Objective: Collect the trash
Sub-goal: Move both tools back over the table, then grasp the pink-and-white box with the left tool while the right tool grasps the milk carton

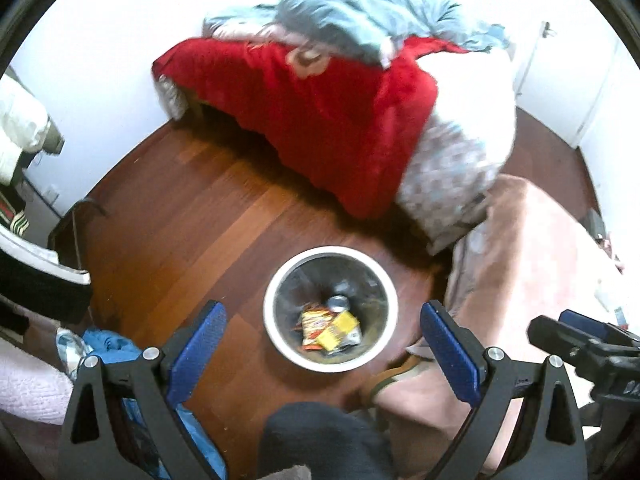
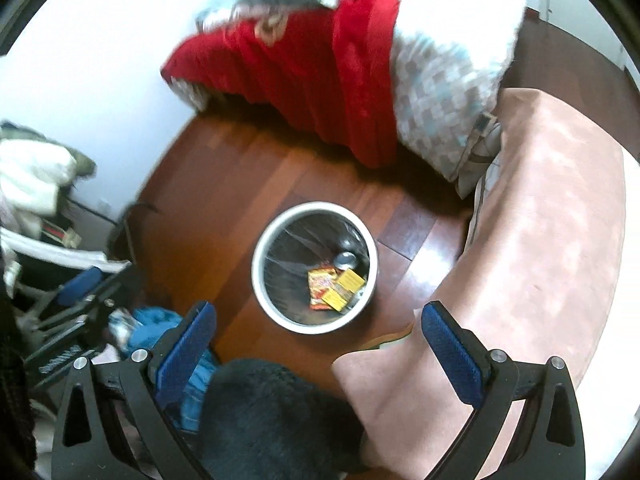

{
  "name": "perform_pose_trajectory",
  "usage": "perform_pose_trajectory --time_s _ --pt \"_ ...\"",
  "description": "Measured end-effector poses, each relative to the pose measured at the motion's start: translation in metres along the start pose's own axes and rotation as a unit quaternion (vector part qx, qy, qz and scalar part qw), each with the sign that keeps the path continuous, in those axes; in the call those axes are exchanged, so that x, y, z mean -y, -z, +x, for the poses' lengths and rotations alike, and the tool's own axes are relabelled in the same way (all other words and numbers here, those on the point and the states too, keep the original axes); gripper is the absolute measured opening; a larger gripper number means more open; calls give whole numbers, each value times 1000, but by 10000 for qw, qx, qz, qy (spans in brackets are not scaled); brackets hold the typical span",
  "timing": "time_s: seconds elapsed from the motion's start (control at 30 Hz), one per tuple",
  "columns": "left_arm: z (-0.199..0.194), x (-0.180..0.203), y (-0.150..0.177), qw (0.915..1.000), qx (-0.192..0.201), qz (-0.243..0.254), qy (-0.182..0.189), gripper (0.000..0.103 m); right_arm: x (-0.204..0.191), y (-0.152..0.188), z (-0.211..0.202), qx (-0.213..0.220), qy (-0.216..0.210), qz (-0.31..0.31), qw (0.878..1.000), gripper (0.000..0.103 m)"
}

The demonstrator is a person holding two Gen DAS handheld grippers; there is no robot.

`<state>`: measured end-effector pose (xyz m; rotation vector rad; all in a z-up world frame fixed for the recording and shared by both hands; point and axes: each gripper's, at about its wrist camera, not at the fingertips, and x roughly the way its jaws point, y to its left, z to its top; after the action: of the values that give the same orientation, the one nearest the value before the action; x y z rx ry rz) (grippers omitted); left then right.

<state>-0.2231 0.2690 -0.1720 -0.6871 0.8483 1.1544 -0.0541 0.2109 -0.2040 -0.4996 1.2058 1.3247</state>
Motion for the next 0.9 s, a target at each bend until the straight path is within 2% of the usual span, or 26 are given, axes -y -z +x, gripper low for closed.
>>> perform_pose_trajectory --time_s 0.1,0.2,0.33,0.37,0.4,0.47,0.57,0.67,0.77,0.87,0.9 --pt "-3 39 2 9998 32 182 118 99 31 4 -38 198 -72 252 9995 103" --pt "11 103 10 9981 -150 477 372 99 85 9 -75 372 231 508 9978 103" --pt "36 199 24 9933 -335 894 647 99 172 16 -107 335 957 787 9917 103" --pt "42 222 27 9919 -369 988 707 99 208 18 -116 269 1311 895 9870 103" --pt "50 249 30 9901 -405 1097 770 99 228 18 -121 229 1486 960 9840 103" --pt "65 303 37 9860 -493 1310 909 99 296 17 -133 33 2021 1124 9729 103" --pt "90 383 41 9786 -631 1632 1085 99 382 11 -142 -225 2561 1264 9581 103" --pt "106 435 42 9726 -638 1950 1092 99 453 2 -142 -480 2864 1213 9492 103" --pt "117 477 40 9655 -504 2360 978 99 501 -10 -131 -562 2955 909 9494 103" --pt "121 506 38 9530 -357 2839 993 99 533 -12 -112 -767 2911 601 9517 103" --pt "119 515 37 9457 -246 3076 1019 99 544 -12 -106 -831 2815 643 9538 103"
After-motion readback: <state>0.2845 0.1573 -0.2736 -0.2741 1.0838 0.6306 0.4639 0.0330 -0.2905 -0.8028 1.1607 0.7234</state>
